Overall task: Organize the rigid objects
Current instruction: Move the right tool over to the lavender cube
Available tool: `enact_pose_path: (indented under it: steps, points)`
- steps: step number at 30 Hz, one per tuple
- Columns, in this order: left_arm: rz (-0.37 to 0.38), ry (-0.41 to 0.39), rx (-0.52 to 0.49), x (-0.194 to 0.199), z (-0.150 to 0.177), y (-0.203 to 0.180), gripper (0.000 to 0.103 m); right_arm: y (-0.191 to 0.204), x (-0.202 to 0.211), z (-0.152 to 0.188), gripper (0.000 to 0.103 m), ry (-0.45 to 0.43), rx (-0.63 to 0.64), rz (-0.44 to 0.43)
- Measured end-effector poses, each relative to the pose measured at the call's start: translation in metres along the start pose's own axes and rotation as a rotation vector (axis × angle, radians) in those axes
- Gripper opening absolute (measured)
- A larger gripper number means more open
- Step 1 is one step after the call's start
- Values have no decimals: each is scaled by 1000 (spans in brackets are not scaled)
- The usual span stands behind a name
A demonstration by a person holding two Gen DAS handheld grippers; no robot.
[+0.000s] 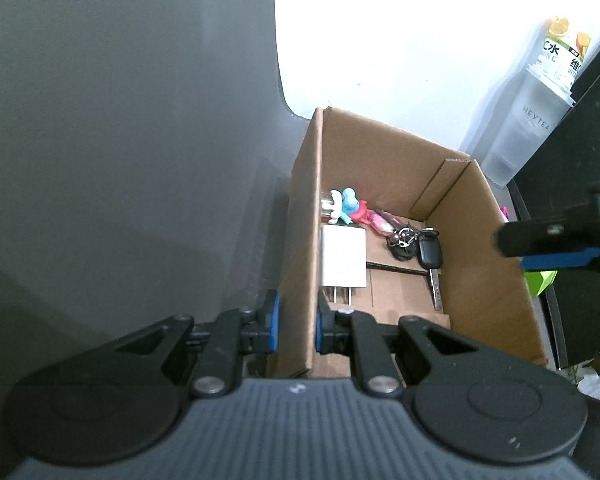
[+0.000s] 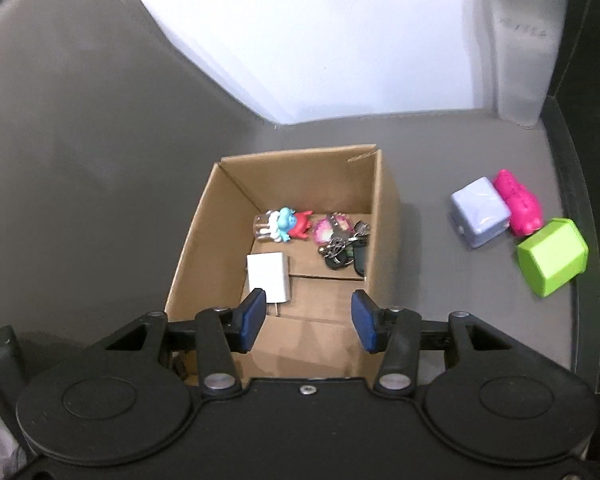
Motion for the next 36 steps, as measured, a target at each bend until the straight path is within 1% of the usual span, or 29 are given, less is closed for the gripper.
enact_pose_path:
  steps: [1, 6, 11, 15, 16, 18, 19, 23, 27, 30, 32, 36]
  points:
    - [-1, -1, 0, 0, 0, 0, 15, -4, 0, 2, 54, -9, 9, 19]
    - [-5, -3, -1, 0, 0, -1, 15, -23, 19, 6, 54, -34, 8, 37]
    - [-4, -4, -1, 0, 0, -1, 15, -39, 36, 8, 58, -55, -24, 39]
    - [-4, -5, 0, 0, 0, -1, 15, -46, 48, 8, 74, -96, -17, 53]
    - [-4, -6, 2, 1, -1, 0, 15, -48, 51, 8, 83, -110, -9, 71]
    - [-5, -9, 5, 1, -1, 0, 15, -53, 54, 7, 96, -148, 8, 114]
    - [-7, -11, 5, 1, -1, 0, 15, -56, 55, 6, 97, -154, 10, 127]
    - [-9, -12, 7, 2, 0, 0, 15, -70, 52, 2, 99, -164, -7, 159]
    - [-15, -18, 7, 2, 0, -1, 14, -86, 39, -2, 100, -169, -26, 141]
    - [-22, -24, 7, 2, 0, -1, 14, -92, 27, -5, 100, -180, -19, 139]
    - [-22, -25, 9, 1, 0, -1, 14, -94, 18, -8, 100, -176, -11, 165]
    - [-23, -27, 10, 1, 0, 0, 14, -95, 3, -14, 100, -174, 31, 187]
Point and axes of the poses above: each gripper's, at about its wrist camera, not at the fingertips, and x roughly against the way its jaws point, y to its left, z to its underside, the point moved 2 cm from there along -x, roughly the way its jaws point, and after that the axes turned 6 degrees about z, right-handed, at the moved point
